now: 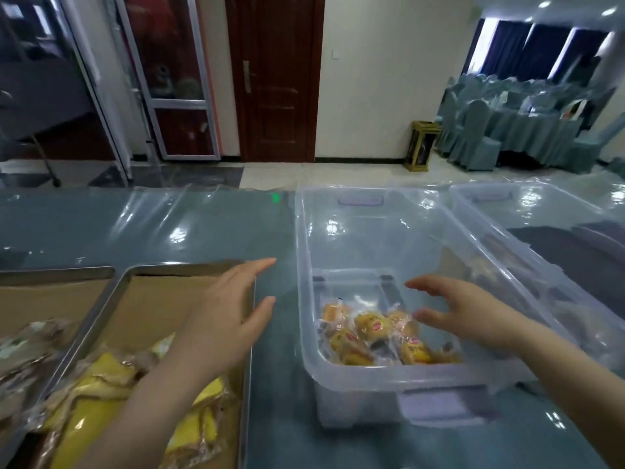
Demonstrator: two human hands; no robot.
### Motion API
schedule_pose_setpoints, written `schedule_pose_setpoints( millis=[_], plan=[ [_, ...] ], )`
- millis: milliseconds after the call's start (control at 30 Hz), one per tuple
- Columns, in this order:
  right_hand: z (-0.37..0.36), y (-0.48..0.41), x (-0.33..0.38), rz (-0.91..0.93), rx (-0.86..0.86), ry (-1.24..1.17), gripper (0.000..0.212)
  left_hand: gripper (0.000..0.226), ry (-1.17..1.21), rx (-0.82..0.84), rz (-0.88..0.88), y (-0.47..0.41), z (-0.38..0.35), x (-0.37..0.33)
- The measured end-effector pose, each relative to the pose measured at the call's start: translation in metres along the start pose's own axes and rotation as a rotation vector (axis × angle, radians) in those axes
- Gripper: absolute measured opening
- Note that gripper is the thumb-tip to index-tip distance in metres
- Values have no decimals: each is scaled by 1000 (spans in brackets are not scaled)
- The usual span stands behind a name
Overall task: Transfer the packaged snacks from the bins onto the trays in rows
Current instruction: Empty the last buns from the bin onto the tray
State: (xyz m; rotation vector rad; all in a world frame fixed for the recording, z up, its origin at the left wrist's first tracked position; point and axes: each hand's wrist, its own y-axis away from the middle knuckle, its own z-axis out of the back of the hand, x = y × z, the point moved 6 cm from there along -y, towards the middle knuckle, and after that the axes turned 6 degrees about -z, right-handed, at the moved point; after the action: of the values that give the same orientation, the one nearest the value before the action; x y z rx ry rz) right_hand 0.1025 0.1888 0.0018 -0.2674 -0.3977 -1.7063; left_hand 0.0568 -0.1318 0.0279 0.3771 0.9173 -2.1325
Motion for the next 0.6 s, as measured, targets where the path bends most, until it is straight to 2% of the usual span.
schedule_pose_setpoints(
  millis=[100,200,367,467,600],
  plan=[
    [-19,-29,-28,8,266,227,70,51,116,115,72,-28,-41,-18],
    [-36,-48,-37,53,490,399,82,65,-2,274,77,-54,-84,-31],
    [-74,-71,-23,189,623,593,88,73,-492,378,48,-62,-120,-29],
    [-106,-74,-30,163,716,744,91,73,-536,405,41,-57,-124,-23],
    [-123,-73,-47,151,692,858,97,72,-565,418,43,-57,-125,-20]
  ],
)
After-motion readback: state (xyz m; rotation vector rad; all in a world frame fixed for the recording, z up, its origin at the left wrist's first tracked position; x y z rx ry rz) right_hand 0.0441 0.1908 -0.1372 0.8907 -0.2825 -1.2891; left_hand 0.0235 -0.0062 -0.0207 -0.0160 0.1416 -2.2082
